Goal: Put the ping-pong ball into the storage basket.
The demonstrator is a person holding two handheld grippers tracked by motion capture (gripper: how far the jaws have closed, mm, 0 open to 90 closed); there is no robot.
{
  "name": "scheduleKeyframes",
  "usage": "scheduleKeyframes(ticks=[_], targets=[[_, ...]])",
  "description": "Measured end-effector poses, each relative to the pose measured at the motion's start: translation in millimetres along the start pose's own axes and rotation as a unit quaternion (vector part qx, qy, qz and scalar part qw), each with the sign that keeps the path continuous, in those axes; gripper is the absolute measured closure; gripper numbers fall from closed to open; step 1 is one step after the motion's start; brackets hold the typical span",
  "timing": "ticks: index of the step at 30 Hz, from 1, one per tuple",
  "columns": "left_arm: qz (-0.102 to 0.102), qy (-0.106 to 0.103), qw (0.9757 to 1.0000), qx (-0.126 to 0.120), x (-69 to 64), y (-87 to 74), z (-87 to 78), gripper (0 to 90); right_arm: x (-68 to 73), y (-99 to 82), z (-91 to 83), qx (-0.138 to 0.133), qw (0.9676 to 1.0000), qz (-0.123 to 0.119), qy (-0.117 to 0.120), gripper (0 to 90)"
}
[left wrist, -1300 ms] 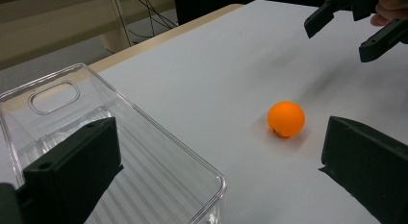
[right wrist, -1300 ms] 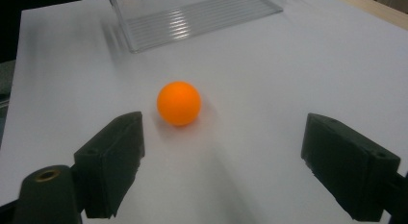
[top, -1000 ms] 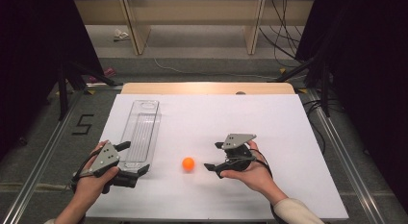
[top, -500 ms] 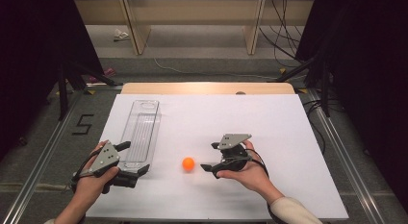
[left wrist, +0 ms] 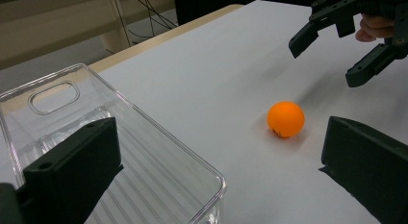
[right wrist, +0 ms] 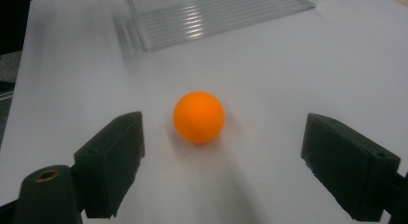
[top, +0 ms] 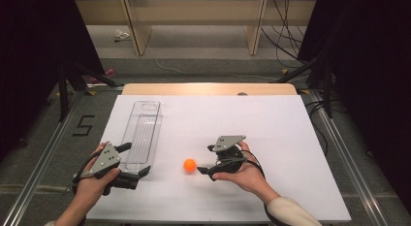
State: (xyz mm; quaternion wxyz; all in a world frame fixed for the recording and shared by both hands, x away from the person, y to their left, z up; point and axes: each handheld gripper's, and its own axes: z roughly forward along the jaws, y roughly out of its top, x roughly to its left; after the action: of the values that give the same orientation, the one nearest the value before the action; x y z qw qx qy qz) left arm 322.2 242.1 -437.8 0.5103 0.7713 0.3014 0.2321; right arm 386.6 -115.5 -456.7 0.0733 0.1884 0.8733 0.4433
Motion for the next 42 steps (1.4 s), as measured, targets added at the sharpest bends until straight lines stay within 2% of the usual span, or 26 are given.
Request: scheduleKeyframes(ticks=[9,19,26,27,32,38,42], targets=[[0.000,-0.001,1.0000,0.000,-0.1,0.0,0.0,0.0,3.7,3.8,21.8,0.020,0.9997,-0.010,0.012,16.8],[0.000,-0.002,1.0000,0.000,-0.1,-0.1,-0.2,0.0,4.8,7.5,45.8,0.036,0.9991,-0.010,0.019,20.7],[0.000,-0.002,1.0000,-0.001,0.0,-0.1,-0.3,0.0,7.4,8.4,57.5,0.049,0.9982,-0.018,0.029,31.6],[0.001,-0.001,1.0000,-0.001,0.1,0.0,-0.5,0.0,8.0,8.3,60.2,0.056,0.9978,-0.020,0.031,35.9],[0.001,-0.002,1.0000,-0.001,0.0,0.1,-0.5,0.0,7.8,8.6,64.0,0.064,0.9973,-0.022,0.031,44.6],[0.001,-0.002,1.0000,-0.001,0.1,0.0,-0.6,0.0,8.1,9.0,66.2,0.069,0.9968,-0.029,0.030,50.8],[0.001,-0.002,1.0000,-0.001,-0.1,0.1,-0.6,0.0,8.2,9.7,67.0,0.070,0.9965,-0.034,0.029,51.2]])
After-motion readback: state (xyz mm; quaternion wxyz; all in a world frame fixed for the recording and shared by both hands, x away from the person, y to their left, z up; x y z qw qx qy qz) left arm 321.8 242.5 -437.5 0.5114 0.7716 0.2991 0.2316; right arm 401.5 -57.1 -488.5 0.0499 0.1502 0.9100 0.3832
